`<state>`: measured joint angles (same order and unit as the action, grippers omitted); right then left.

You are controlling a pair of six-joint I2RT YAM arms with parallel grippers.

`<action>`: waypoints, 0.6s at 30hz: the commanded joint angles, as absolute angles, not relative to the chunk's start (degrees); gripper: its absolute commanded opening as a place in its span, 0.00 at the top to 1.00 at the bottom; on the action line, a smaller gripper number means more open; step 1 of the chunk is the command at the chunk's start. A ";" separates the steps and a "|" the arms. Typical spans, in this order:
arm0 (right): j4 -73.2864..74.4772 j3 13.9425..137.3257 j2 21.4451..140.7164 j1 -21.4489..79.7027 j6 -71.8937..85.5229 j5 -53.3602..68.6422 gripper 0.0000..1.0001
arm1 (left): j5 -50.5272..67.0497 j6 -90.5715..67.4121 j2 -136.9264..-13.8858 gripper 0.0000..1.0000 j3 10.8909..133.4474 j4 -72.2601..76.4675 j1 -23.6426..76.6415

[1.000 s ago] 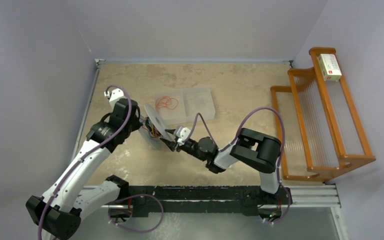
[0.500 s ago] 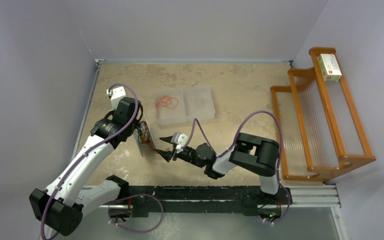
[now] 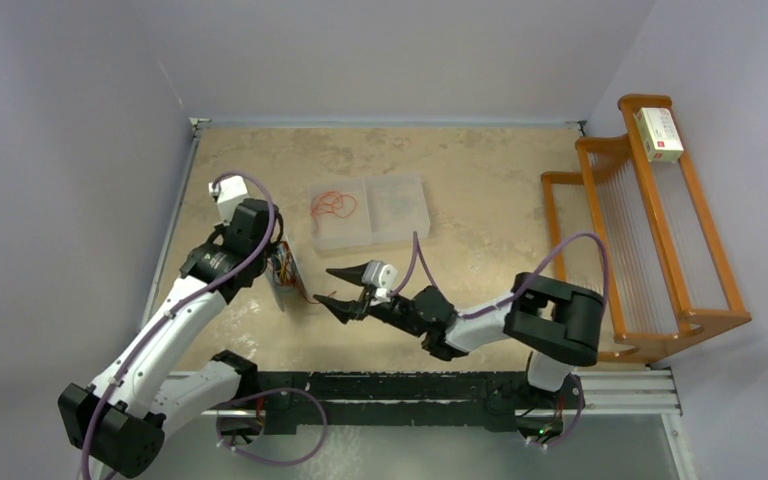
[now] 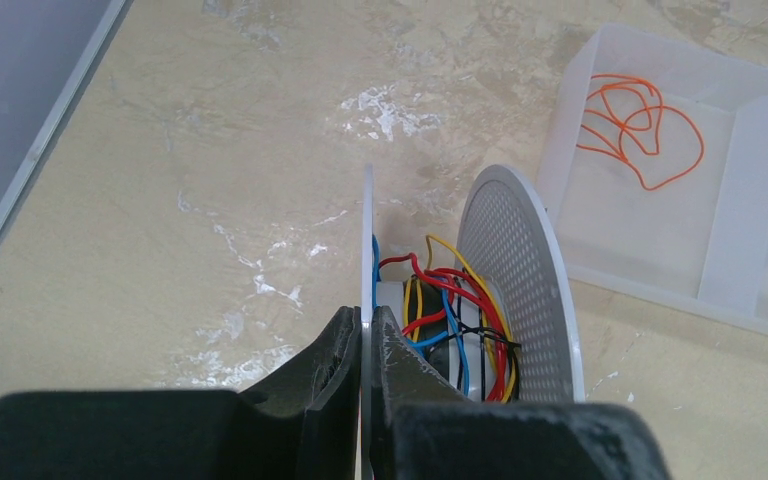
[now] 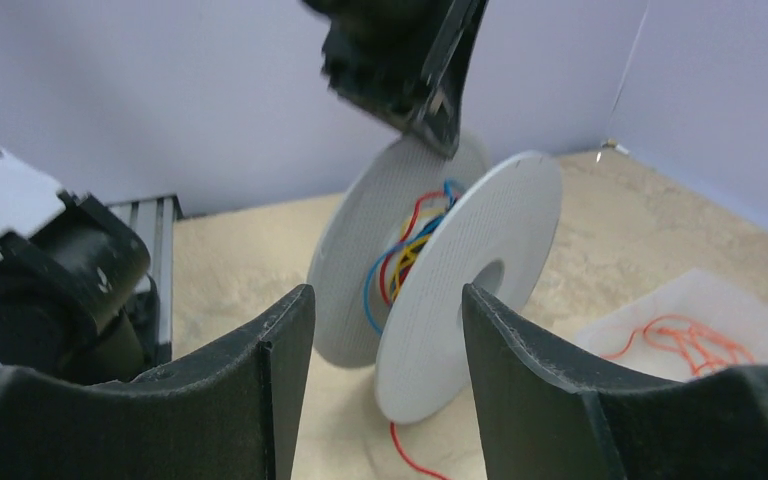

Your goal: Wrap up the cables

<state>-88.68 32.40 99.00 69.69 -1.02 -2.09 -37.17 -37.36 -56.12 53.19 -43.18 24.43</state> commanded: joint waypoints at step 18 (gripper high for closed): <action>-63.34 31.79 87.21 69.88 3.47 -3.60 0.44 | -37.24 -51.67 -47.64 1.00 41.28 -37.76 24.39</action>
